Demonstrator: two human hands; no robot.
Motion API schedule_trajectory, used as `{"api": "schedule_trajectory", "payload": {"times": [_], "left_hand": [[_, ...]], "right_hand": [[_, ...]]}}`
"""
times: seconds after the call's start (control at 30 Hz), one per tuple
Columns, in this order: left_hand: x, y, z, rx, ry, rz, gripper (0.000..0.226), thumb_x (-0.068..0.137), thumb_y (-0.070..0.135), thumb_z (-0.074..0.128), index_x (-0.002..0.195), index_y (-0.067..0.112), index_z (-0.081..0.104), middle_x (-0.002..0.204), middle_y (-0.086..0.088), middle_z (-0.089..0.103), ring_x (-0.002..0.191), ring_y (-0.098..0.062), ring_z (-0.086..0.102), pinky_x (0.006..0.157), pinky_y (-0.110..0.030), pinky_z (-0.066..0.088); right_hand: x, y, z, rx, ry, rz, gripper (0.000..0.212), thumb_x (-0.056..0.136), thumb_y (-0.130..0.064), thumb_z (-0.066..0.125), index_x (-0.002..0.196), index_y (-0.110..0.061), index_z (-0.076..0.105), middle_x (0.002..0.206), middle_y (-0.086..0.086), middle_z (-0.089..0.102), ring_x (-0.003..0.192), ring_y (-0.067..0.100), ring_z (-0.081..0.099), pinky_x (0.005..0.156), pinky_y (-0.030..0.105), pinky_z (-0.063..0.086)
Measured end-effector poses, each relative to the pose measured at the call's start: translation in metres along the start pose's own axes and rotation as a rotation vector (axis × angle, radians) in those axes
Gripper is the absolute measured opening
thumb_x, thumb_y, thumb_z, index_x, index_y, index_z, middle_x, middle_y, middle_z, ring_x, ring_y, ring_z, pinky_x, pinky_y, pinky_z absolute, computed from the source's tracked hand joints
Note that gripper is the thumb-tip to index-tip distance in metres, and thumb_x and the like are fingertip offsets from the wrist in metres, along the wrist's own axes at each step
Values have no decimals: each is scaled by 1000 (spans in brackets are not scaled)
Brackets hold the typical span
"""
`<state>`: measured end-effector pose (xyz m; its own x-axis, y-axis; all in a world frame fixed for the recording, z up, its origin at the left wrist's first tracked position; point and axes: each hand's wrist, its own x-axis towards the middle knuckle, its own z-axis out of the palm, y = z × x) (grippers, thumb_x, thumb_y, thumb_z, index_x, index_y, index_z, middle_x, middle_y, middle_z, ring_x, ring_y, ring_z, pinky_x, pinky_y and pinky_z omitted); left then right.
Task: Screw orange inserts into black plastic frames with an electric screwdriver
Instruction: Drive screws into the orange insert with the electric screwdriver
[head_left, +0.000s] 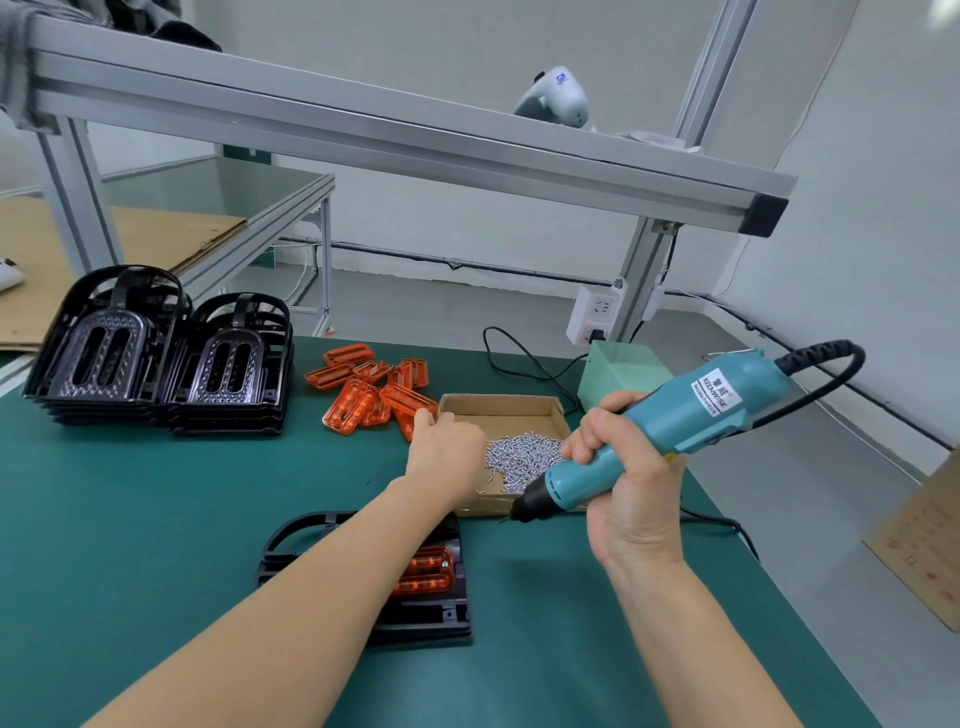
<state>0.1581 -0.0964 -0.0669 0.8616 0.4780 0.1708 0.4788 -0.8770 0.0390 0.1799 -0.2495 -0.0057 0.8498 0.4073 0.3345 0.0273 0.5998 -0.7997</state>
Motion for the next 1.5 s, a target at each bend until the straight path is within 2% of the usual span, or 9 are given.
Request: {"api": "schedule_trajectory", "payload": {"times": [0.07,0.13,0.2,0.3,0.43,0.53,0.67,1.5], "left_hand": [[-7,-6,-7,-317,56,-54,15,91,13,48,89,17,62,95,0,68,92,-20,56,86,-34,36],[-19,-13,-16,-713,63,-126,15,90,10,52,82,15,64,84,1,70,76,-18,61,73,-31,48],[-34,-22,-24,-990,52,-163,14,88,8,57,78,15,64,74,1,71,72,-13,65,67,-27,51],[-58,-36,-32,-1316,22,-204,11,87,4,63,79,12,67,69,1,71,66,-7,64,62,-20,50],[-89,-45,-42,-1686,10,-286,9,73,1,73,75,10,75,73,-8,71,68,-12,65,64,-21,55],[-110,-46,-47,-1869,-3,-312,13,60,6,73,72,9,77,74,-10,72,69,-15,68,64,-21,55],[-127,-44,-47,-1975,13,-331,16,60,6,72,75,5,77,75,-15,71,69,-17,68,62,-21,54],[-152,-27,-45,-2066,85,-273,10,63,17,72,69,11,74,71,-7,66,64,-11,60,61,-21,51]], "right_hand": [[0,-3,0,3,6,-9,22,68,0,57,65,-22,56,51,-1,43,46,15,41,52,26,44],[0,-7,0,12,22,-13,22,68,0,57,64,-22,56,50,-1,42,46,15,40,52,27,44],[0,-10,2,38,38,-10,22,68,0,56,65,-21,55,51,0,41,46,15,40,53,27,43],[1,-15,9,105,44,-1,18,68,-2,55,69,-19,50,53,-1,38,46,14,37,53,25,42],[0,-24,21,234,25,25,16,70,-4,53,72,-20,48,55,-4,37,46,12,37,53,24,41],[-4,-28,30,308,-3,52,15,72,-6,52,71,-20,51,55,-5,39,46,11,38,53,23,42],[-11,-32,40,347,-40,58,14,72,-7,51,71,-21,51,55,-6,38,46,10,37,53,23,42],[-26,-37,48,360,-87,65,14,73,-7,49,73,-21,50,54,-7,36,46,9,36,53,23,40]]}}
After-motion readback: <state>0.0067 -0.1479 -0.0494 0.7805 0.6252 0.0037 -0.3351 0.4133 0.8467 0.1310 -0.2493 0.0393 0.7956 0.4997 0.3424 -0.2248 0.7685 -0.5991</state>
